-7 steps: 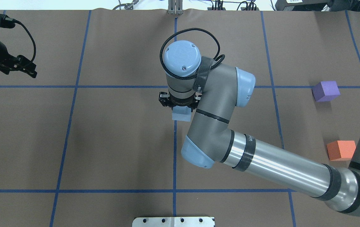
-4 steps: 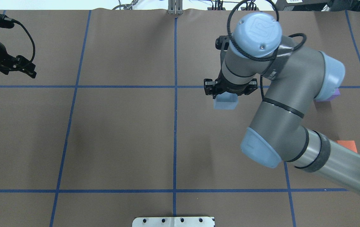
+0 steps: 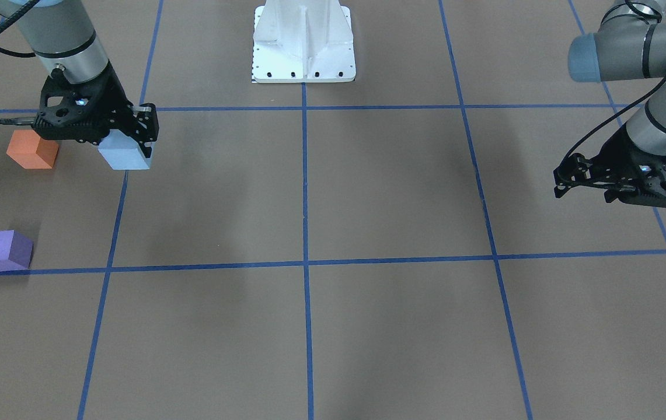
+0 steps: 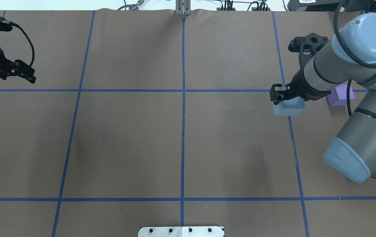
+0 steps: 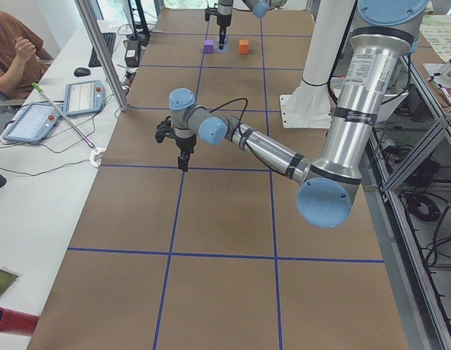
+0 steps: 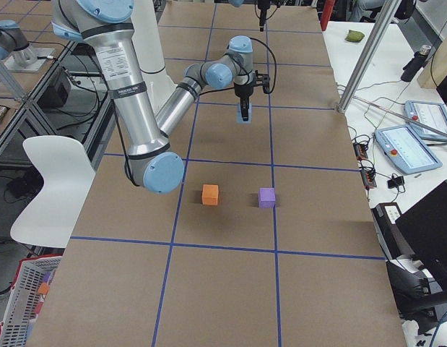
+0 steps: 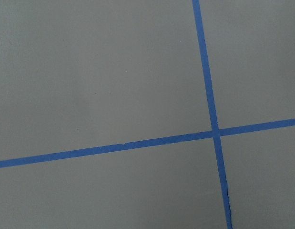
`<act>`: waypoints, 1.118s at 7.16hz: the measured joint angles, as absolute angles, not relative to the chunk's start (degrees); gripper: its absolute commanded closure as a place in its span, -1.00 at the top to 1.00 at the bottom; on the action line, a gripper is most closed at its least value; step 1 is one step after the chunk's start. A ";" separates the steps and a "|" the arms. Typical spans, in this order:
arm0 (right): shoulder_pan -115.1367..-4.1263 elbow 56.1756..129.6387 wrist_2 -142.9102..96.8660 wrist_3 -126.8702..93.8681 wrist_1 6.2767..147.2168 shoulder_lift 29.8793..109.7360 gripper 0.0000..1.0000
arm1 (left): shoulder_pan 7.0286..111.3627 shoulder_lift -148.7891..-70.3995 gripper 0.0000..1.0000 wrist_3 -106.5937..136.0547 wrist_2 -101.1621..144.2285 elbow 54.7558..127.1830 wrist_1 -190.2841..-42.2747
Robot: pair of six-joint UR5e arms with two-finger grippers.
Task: Place blue block between orange and purple blocks
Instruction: 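Carry the light blue cube with the right gripper toward the purple cube, then lower the light blue cube into the gap between purple and orange cubes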
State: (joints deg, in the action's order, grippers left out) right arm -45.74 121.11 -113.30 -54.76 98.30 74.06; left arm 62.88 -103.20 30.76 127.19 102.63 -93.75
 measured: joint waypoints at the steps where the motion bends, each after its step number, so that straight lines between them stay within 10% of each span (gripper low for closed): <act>1: -47.05 121.15 -113.93 -53.03 92.72 79.53 -1.00 | 62.90 -102.98 1.00 30.76 127.11 102.95 -93.77; 8: -60.95 102.94 -125.26 -34.19 82.00 87.22 -1.00 | 62.77 -102.83 1.00 31.46 126.84 103.74 -93.78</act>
